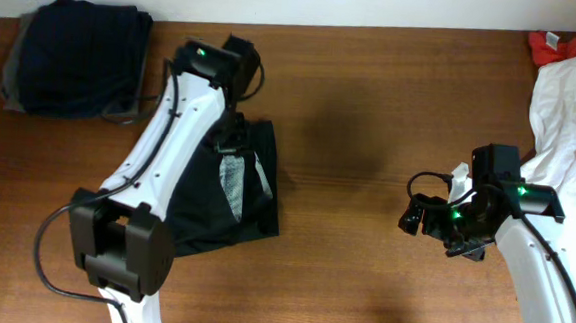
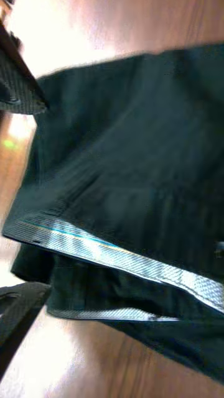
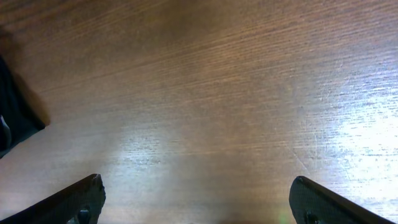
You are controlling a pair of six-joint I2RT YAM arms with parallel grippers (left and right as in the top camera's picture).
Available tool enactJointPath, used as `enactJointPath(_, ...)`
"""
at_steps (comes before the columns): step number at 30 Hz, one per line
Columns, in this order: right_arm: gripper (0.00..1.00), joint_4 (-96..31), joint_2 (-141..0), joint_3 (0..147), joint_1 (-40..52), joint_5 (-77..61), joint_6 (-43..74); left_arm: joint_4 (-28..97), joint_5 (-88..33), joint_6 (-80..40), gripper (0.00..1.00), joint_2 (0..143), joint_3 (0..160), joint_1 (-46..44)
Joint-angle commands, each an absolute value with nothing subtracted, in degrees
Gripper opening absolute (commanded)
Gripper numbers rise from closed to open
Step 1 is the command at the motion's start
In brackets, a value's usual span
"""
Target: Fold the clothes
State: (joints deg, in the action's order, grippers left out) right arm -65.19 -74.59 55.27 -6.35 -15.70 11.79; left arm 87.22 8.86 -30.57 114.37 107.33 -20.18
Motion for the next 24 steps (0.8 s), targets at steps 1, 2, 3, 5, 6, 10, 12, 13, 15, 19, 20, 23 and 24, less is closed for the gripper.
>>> enactJointPath(1,0.98,-65.2,-74.6,55.8,-6.8,-16.1,11.4,82.4,6.8,-29.9,0.82,114.9,100.4,-20.3)
enactJointPath(2,0.98,-65.2,-74.6,55.8,-6.8,-16.1,11.4,80.2,6.8,-29.9,0.78,114.9,98.0,-20.4)
enactJointPath(3,0.98,-65.2,-74.6,55.8,-6.8,-16.1,11.4,78.3,6.8,-29.9,0.74,114.9,95.9,-20.5)
enactJointPath(5,0.98,-65.2,-74.6,55.8,-6.8,-16.1,11.4,75.8,5.8,-29.9,0.50,115.0,93.7,-20.5)
enactJointPath(6,0.98,-65.2,-74.6,55.8,-6.8,-16.1,11.4,74.1,4.6,-29.9,0.32,115.2,92.7,-20.5)
enactJointPath(10,0.98,-65.2,-74.6,55.8,-6.8,-16.1,11.4,71.5,3.5,-29.9,0.01,116.2,91.8,-20.5)
enactJointPath(12,0.98,-65.2,-74.6,55.8,-6.8,-16.1,11.4,70.6,0.6,-29.8,0.01,116.7,91.8,-20.5)
enactJointPath(13,0.98,-65.2,-74.6,55.8,-6.8,-16.1,11.4,70.9,-1.5,-29.8,0.01,116.7,92.0,-20.5)
enactJointPath(15,0.99,-65.2,-74.6,55.8,-6.8,-16.1,11.4,71.6,-3.8,-29.8,0.00,116.4,92.8,-20.6)
enactJointPath(19,0.98,-65.2,-74.6,55.8,-6.8,-16.1,11.4,70.3,-3.2,-28.7,0.01,116.4,94.3,-22.1)
enactJointPath(20,0.98,-65.2,-74.6,55.8,-6.8,-16.1,11.4,70.3,-3.2,-28.8,0.01,116.4,94.2,-22.3)
enactJointPath(23,0.98,-65.2,-74.6,55.8,-6.8,-16.1,11.4,69.1,-3.3,-28.8,0.01,117.2,93.1,-23.2)
enactJointPath(24,0.98,-65.2,-74.6,55.8,-6.8,-16.1,11.4,68.3,-3.3,-28.8,0.01,117.4,92.6,-23.6)
